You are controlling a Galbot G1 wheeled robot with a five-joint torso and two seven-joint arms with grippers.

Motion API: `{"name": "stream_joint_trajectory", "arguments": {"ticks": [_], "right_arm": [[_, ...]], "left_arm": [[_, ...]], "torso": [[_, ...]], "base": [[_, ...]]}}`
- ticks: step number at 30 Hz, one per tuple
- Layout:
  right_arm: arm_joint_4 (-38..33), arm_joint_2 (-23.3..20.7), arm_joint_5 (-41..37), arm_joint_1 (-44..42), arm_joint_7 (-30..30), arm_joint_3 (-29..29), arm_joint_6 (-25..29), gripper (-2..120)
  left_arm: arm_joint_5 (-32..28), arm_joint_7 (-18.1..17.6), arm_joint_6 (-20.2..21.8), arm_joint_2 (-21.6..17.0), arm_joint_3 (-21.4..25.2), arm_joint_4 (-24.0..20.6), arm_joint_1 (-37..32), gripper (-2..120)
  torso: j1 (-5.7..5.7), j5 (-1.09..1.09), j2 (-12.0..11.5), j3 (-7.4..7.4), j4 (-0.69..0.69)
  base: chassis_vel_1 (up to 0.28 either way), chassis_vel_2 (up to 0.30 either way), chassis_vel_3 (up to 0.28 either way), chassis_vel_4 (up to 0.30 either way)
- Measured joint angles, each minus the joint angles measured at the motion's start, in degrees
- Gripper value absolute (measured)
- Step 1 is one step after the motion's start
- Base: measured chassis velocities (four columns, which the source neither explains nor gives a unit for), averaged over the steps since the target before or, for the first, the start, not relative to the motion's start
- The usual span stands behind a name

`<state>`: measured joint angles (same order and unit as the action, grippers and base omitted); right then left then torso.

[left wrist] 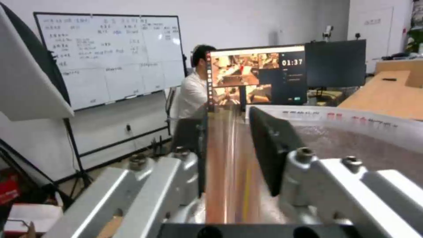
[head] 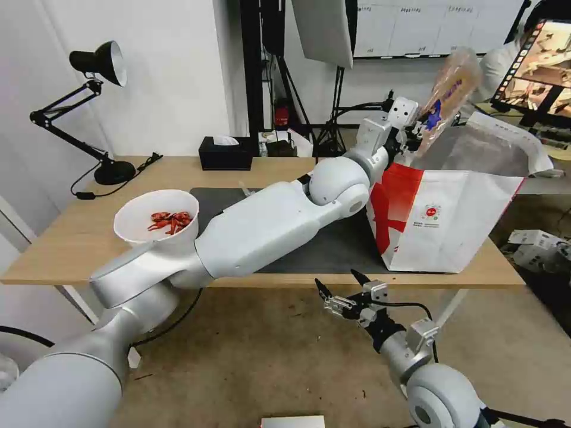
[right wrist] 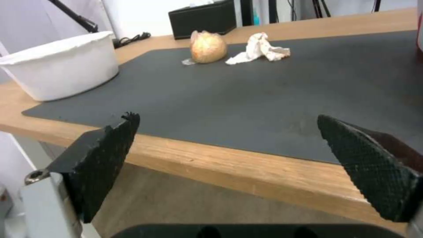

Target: Pick up the trash from the table and place it into the takeout bag.

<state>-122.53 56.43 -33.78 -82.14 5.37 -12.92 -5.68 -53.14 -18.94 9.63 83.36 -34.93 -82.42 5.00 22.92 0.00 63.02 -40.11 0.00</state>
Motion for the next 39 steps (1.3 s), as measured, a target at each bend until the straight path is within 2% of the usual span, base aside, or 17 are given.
{"name": "stream_joint_trajectory", "arguments": {"ticks": [5,6,9,14,17,19,22,23,24,26,27,30,31,34,35,38,39], "right_arm": [[0.3,0.2,0.2,0.0,0.0,0.0,0.0,100],[0.3,0.2,0.2,0.0,0.0,0.0,0.0,100],[-0.4,0.4,0.2,-0.9,0.0,-0.9,0.2,100],[-2.1,2.1,0.8,-4.4,0.0,-3.3,1.1,100],[-2.8,3.4,1.8,-5.2,0.7,-3.8,1.6,100],[-3.0,3.8,2.0,-5.4,1.4,-3.8,1.8,100],[-3.7,3.9,3.0,-6.5,2.6,-4.5,2.8,100],[-3.7,3.9,3.0,-6.5,2.6,-4.5,2.8,100],[-3.9,3.6,3.8,-7.0,2.6,-4.9,3.4,100],[-4.8,2.8,4.9,-7.6,2.6,-6.0,4.4,100],[-4.8,2.8,4.9,-7.6,2.6,-6.0,4.4,100],[-6.1,1.5,5.6,-7.9,2.6,-7.1,4.9,100],[-6.1,1.5,5.6,-7.9,2.6,-7.1,4.9,100],[-6.9,-0.3,5.9,-8.1,2.6,-7.6,5.2,100],[-6.9,-0.3,5.9,-8.1,2.6,-7.6,5.2,100],[-7.3,-1.3,5.9,-9.2,2.6,-8.9,6.2,100],[-7.3,-1.3,5.9,-9.2,2.6,-8.9,6.2,100]], "left_arm": [[-1.1,-0.2,0.0,-0.1,0.2,-0.7,-0.1,55],[-1.1,-0.2,0.0,-0.1,0.2,-0.7,-0.1,55],[-2.5,-1.2,0.0,-0.3,1.8,-2.5,-1.4,71],[-2.8,-1.4,0.0,-1.4,2.9,-4.4,-3.8,84],[-1.8,-2.9,-0.4,-5.8,5.5,-9.0,-9.1,97],[-1.4,-3.4,-0.4,-7.5,6.8,-10.7,-11.1,99],[1.2,-3.9,-0.4,-13.9,11.7,-16.6,-18.0,100],[1.2,-3.9,-0.4,-13.9,11.7,-16.6,-18.0,100],[2.7,-3.6,-0.4,-16.4,13.9,-18.9,-21.1,100],[5.8,-2.2,-0.5,-21.0,18.8,-23.4,-29.1,100],[5.8,-2.2,-0.5,-21.0,18.8,-23.4,-29.1,100],[10.5,0.8,-1.6,-26.4,26.3,-28.4,-41.2,100],[10.5,0.8,-1.6,-26.4,26.3,-28.4,-41.2,100],[14.4,3.2,-2.2,-29.1,35.1,-33.1,-53.3,100],[14.4,3.2,-2.2,-29.1,35.1,-33.1,-53.3,100],[21.6,4.6,-4.8,-30.1,41.7,-36.6,-65.8,100],[21.6,4.6,-4.8,-30.1,41.7,-36.6,-65.8,100]], "torso": [[0.00,0.00,0.0,0.00,0.00],[0.00,0.00,0.0,0.00,0.00],[0.00,0.00,0.0,0.00,0.00],[0.00,-0.01,0.0,0.01,-0.04],[-0.01,-0.01,0.0,0.01,-0.02],[-0.01,-0.01,0.0,0.00,0.00],[0.00,-0.03,0.0,0.01,0.01],[0.00,-0.03,0.0,0.01,0.01],[-0.01,-0.02,0.0,0.01,0.00],[-0.01,-0.03,0.0,0.01,0.00],[-0.01,-0.03,0.0,0.01,0.00],[-0.01,-0.04,0.0,0.01,0.02],[-0.01,-0.04,0.0,0.01,0.02],[-0.01,-0.03,0.0,0.01,0.00],[-0.01,-0.03,0.0,0.01,0.00],[-0.01,-0.01,0.0,0.01,0.01],[-0.01,-0.01,0.0,0.01,0.01]], "base": [[0.000,0.000,0.000,0.000],[0.000,0.000,0.000,0.000],[0.000,0.000,0.000,0.000],[0.000,0.000,0.000,0.000],[0.000,0.000,0.000,0.000],[0.000,0.000,0.000,0.000],[0.000,0.000,0.000,0.000],[0.000,0.000,0.000,0.000],[0.000,0.000,0.000,0.000],[0.000,0.000,0.000,0.000],[0.000,0.000,0.000,0.000],[0.000,0.000,0.000,0.000],[0.000,0.000,0.000,0.000],[0.000,0.000,0.000,0.000],[0.000,0.000,0.000,0.000],[0.000,0.000,0.000,0.000],[0.000,0.000,0.000,0.000]]}}
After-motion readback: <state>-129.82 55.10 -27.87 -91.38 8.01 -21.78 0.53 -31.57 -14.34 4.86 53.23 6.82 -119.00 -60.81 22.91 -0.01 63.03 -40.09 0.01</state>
